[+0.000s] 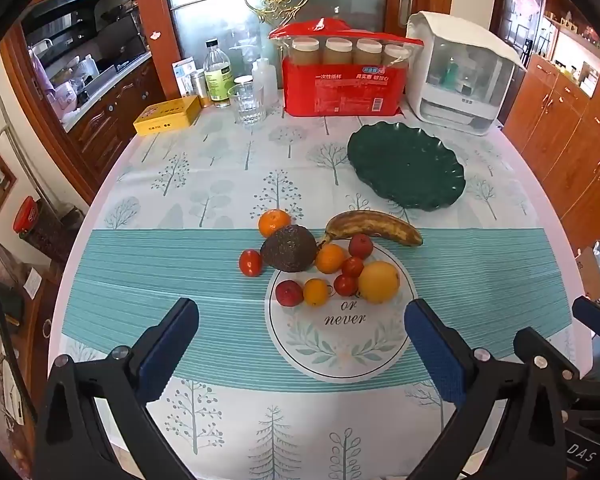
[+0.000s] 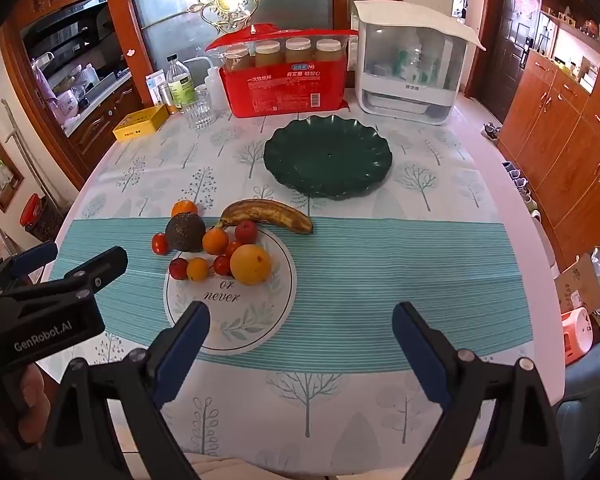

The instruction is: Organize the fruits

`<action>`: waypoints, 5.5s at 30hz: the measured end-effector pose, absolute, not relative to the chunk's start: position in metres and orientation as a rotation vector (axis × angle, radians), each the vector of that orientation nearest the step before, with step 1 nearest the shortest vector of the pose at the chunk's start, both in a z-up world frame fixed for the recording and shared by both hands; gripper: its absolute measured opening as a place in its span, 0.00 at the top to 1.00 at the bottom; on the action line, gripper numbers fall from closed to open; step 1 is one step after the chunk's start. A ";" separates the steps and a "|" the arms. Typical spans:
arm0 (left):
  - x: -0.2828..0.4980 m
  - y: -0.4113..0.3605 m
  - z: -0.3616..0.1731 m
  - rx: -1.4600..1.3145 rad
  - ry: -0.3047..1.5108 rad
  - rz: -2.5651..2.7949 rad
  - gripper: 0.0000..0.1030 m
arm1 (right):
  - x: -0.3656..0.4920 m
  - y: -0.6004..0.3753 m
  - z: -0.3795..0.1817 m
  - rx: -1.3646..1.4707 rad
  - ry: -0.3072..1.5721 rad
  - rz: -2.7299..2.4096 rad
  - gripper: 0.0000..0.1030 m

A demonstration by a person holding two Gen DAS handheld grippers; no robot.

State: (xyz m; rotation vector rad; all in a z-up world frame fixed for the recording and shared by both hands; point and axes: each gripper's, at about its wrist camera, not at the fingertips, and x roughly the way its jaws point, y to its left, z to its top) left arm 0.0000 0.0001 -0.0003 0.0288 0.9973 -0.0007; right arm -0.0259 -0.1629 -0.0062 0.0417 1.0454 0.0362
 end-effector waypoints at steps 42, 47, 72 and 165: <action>-0.007 -0.010 -0.007 0.017 1.029 -0.041 0.01 | -0.024 -0.165 -0.012 0.052 1.038 0.069 0.09; -0.006 -0.006 -0.008 0.009 1.037 -0.037 0.01 | -0.025 -0.164 -0.012 0.051 1.036 0.072 0.09; -0.014 -0.002 -0.007 0.000 1.034 -0.015 0.01 | -0.028 -0.159 -0.009 0.045 1.030 0.085 0.09; 0.149 0.085 -0.193 0.101 1.178 -0.237 0.68 | 0.092 -0.110 -0.174 0.014 1.218 0.284 0.47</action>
